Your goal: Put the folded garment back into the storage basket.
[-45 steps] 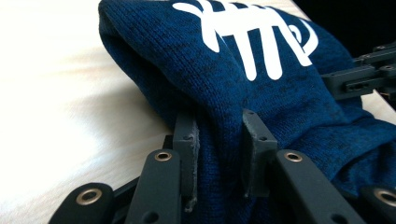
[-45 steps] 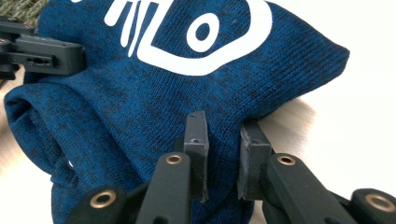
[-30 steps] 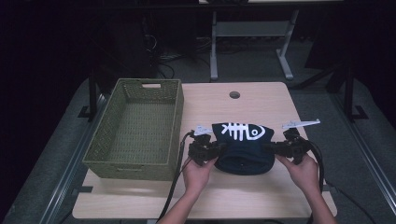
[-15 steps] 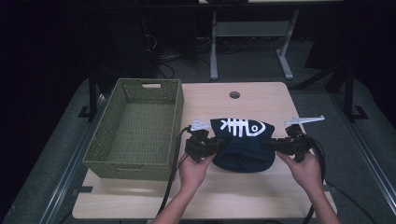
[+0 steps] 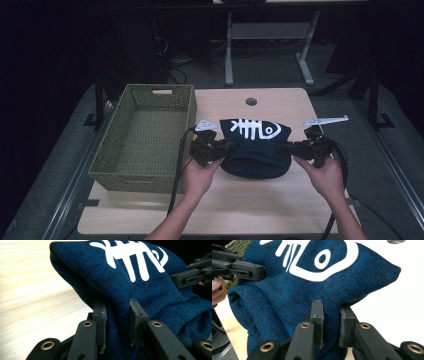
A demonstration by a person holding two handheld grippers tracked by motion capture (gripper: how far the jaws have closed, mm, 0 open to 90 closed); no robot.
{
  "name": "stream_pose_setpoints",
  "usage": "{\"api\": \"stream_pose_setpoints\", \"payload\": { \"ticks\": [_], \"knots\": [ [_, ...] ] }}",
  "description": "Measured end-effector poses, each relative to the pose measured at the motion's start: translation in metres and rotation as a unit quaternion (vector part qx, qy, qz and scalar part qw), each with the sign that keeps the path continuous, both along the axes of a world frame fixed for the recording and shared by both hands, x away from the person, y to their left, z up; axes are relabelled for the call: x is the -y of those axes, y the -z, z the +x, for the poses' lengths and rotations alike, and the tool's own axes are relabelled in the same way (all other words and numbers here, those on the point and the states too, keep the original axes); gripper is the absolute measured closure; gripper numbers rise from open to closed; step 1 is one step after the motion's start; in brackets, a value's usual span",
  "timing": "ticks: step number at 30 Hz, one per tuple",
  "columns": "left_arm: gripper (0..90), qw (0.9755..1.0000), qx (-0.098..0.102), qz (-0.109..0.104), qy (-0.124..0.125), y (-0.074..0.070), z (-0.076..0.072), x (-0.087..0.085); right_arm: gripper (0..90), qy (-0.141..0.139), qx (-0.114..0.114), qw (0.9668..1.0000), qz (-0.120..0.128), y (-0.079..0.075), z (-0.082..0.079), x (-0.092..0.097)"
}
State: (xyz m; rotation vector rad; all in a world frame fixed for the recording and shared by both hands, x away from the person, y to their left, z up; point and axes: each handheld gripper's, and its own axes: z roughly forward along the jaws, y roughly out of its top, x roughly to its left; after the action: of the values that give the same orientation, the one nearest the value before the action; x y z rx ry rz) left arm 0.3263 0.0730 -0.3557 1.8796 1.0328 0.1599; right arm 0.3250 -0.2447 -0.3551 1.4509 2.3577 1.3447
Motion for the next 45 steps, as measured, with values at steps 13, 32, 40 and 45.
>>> {"api": "stream_pose_setpoints", "payload": {
  "ticks": [13,32,40,45],
  "knots": [
    [71.2,0.9999,0.008,-0.001,0.013,-0.020,0.002,-0.018,77.0,-0.013,0.011,0.9997,0.016,-0.020,0.000,-0.012],
    [71.1,0.9997,0.009,0.000,0.022,-0.045,0.006,-0.063,77.0,-0.037,0.029,0.9981,0.039,-0.046,0.000,-0.049],
    [71.1,0.9999,0.008,0.003,0.014,-0.048,0.007,-0.086,77.0,-0.054,0.032,0.9971,0.043,-0.051,0.007,-0.073],
    [71.1,0.9999,0.005,0.003,0.013,-0.049,0.008,-0.098,77.0,-0.063,0.033,0.9962,0.050,-0.052,0.010,-0.084]
  ]
}}
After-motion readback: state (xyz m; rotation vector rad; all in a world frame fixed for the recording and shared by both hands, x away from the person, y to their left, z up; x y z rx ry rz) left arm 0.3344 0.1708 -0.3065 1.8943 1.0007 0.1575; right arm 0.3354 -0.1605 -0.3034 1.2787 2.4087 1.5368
